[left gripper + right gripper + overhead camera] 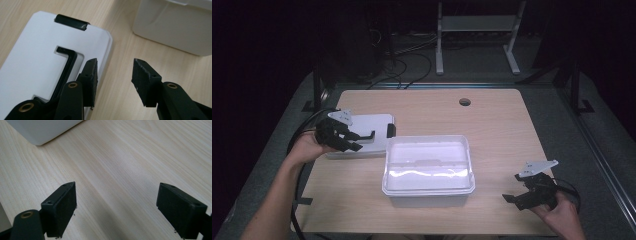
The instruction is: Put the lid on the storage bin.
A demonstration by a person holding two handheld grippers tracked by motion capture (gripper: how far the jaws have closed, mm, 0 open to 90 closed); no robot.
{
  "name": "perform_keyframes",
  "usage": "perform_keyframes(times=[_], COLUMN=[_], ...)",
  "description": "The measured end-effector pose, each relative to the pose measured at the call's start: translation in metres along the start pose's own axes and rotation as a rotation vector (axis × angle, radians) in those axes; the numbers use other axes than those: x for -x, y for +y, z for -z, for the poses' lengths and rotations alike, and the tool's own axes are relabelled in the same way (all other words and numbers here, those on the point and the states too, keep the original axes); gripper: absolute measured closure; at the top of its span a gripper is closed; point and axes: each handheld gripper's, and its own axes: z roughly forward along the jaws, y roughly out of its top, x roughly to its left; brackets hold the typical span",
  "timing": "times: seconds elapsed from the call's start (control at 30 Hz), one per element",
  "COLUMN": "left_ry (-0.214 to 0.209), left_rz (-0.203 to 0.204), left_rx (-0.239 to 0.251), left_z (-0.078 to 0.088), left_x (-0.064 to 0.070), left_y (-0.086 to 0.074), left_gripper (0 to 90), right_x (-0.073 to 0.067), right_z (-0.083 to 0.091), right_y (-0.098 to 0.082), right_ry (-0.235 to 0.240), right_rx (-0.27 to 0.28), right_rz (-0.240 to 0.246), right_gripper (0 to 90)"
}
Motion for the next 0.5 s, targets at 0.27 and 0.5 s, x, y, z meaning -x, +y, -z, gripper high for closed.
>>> perform_keyframes(times=[0.27,0.5], left_ry=[-0.008,0.007], left_rz=[0.013,0.033], left_rx=[-0.025,-0.038], left_z=[-0.015,-0.021], left_x=[-0.011,-0.021], left_y=[-0.003,-0.009], left_gripper=[52.0,50.3], right_x=[0.000,-0.001], right_z=[-0.001,-0.003], right_y=[0.000,0.001], right_ry=[0.002,0.002], right_rx=[-0.003,-0.010], right_rz=[0.001,0.006], right_gripper=[15.9,15.9])
